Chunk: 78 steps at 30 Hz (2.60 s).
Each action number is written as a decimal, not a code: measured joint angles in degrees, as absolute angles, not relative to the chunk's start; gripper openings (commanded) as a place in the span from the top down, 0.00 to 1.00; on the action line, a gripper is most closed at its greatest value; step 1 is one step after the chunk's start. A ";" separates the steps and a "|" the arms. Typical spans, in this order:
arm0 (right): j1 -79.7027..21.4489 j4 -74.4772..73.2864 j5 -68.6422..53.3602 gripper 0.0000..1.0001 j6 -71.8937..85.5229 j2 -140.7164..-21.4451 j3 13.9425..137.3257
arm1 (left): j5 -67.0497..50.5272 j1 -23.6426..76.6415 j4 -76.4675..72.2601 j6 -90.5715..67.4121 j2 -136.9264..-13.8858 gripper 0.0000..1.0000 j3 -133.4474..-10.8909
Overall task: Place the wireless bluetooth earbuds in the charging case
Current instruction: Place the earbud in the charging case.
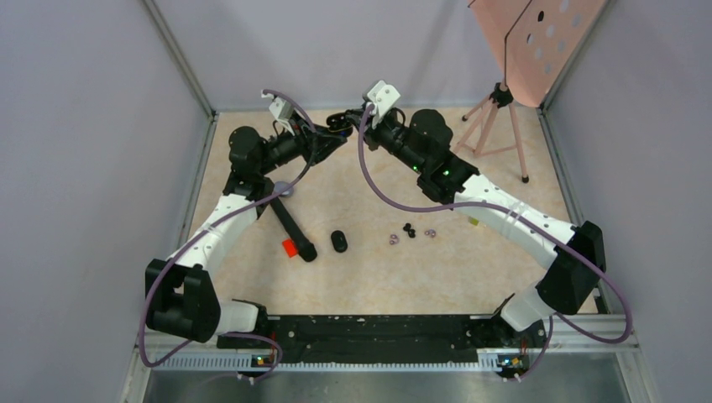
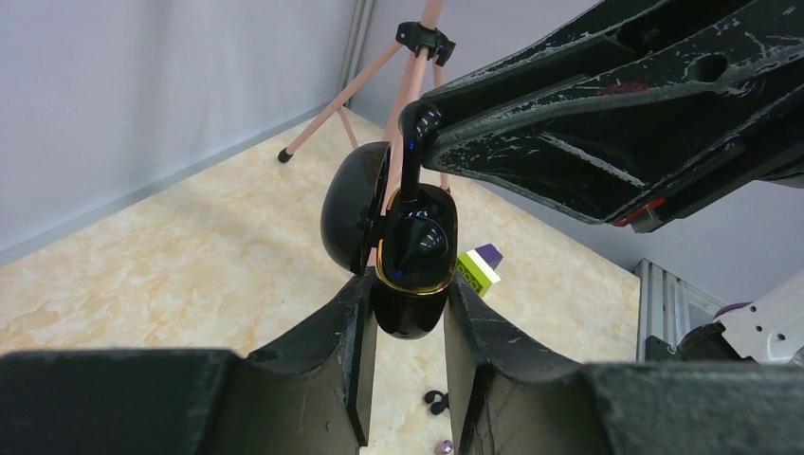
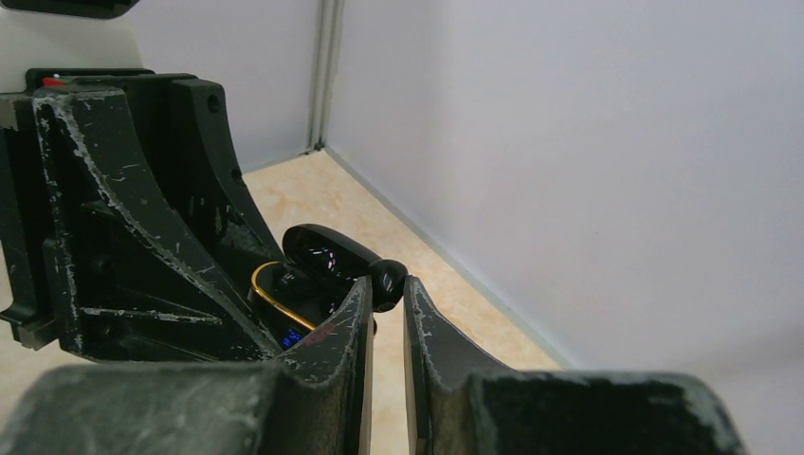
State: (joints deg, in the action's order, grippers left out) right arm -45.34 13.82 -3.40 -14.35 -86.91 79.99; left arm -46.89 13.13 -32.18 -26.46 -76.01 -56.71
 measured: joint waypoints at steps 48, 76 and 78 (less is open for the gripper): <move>-45.58 10.28 -3.09 0.77 -19.40 -86.91 80.03 | -45.19 13.06 -31.62 -25.89 -76.03 1.00 -56.71; -31.97 -31.88 -36.45 0.52 -16.99 -90.30 103.61 | -52.75 12.80 -33.43 -18.85 -76.01 1.00 -52.71; -31.99 -34.00 -37.74 0.53 -19.22 -90.41 103.61 | -53.71 12.80 -33.41 -18.09 -75.90 1.00 -52.56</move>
